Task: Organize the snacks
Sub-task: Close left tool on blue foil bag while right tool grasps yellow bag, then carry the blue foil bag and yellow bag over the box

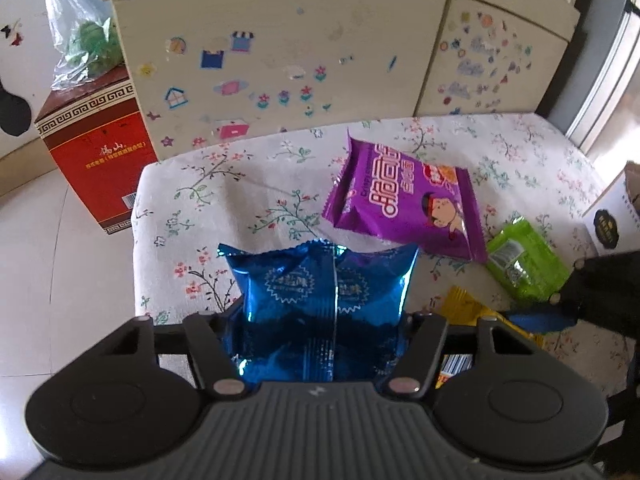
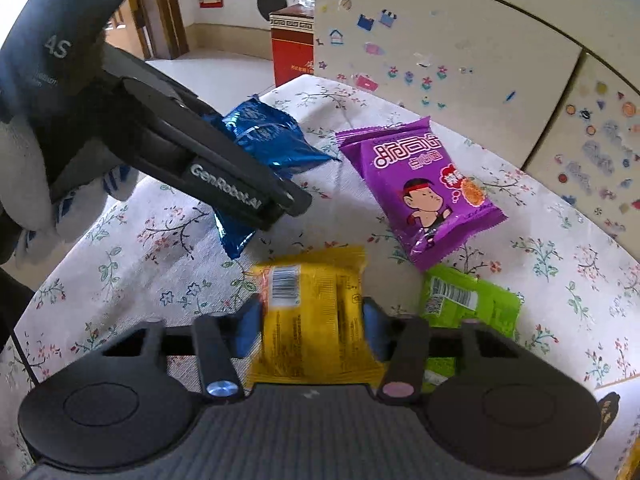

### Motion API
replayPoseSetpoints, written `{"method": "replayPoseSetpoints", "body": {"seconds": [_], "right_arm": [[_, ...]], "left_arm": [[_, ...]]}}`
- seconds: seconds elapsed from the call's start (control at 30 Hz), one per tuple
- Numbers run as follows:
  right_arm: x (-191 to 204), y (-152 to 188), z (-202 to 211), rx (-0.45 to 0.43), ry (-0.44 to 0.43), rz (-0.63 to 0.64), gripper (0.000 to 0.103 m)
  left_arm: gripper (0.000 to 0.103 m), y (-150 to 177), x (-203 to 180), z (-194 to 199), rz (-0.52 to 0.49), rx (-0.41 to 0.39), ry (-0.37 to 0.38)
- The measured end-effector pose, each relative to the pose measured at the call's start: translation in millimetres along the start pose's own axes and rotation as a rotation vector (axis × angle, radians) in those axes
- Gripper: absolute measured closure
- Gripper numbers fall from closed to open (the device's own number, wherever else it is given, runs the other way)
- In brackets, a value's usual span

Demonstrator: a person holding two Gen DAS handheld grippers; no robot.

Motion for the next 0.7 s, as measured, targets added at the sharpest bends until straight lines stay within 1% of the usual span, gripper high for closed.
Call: {"method": "replayPoseSetpoints", "body": {"seconds": [0.13, 0.23, 0.33, 0.43, 0.6, 0.7], "right_arm": [[4, 3, 2, -0.007, 0.015, -0.020, 0.048], [5, 5, 10, -0.016, 0.042, -0.050, 0.048], [4, 6, 24, -0.038, 0.070, -0.104, 0.048], [4, 5, 43, -0.081, 0.094, -0.162, 0.048], [-1, 6, 71, -0.127, 0.156, -0.249, 0.048], [-8, 10, 85, -0.154, 0.173, -0.325, 0.048]], "left_arm": [[0.040, -3, -6, 11, -0.011, -0.043, -0.007], [0.040, -9, -6, 21, 0.003, -0.076, -0.002], [0.040, -13, -6, 30, 0.026, -0.096, 0.001], [0.040, -15, -6, 40, 0.048, -0.116, 0.004], [0.040, -18, -11, 57, 0.049, -0.156, 0.004], [0.040, -19, -14, 66, 0.057, -0.172, 0.006]]}}
Point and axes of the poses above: each gripper's, at about its wrist camera, not at the fingertips, and z roughly against the way its jaws point, x to its left, y to its underside, the point moved 1 cm from there along -z, roughly the way its jaws point
